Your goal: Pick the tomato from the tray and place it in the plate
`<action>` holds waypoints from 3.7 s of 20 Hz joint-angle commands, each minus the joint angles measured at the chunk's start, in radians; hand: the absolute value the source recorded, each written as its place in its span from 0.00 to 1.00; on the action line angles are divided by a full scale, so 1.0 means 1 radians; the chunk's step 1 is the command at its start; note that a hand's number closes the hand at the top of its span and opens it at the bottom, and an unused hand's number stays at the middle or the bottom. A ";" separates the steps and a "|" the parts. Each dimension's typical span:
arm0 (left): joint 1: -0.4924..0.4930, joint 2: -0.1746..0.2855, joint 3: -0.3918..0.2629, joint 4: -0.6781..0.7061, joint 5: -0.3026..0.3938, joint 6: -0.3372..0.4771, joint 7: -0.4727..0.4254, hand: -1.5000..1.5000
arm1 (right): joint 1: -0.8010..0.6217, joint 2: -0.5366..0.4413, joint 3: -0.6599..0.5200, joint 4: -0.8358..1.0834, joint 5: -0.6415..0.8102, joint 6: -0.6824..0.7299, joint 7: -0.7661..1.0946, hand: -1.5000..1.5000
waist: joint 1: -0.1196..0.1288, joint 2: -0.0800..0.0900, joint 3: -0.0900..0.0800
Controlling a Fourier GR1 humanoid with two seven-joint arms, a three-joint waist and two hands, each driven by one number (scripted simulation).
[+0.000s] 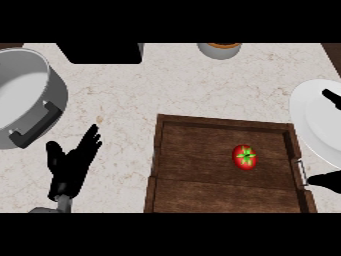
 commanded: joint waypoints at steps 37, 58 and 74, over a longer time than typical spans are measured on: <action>0.036 -0.089 0.091 -0.072 -0.116 -0.086 0.053 0.50 | -0.104 0.502 0.215 0.302 0.634 0.073 0.170 0.00 | 0.000 0.001 0.002; 0.012 -0.081 0.156 -0.069 -0.109 -0.122 0.096 0.50 | -0.047 0.541 0.237 0.249 0.837 -0.170 -0.030 1.00 | -0.010 -0.003 0.002; -0.049 -0.128 0.072 -0.047 -0.164 -0.122 0.069 0.50 | -0.663 0.539 -0.311 0.652 1.420 -0.577 0.974 1.00 | 0.102 0.045 -0.001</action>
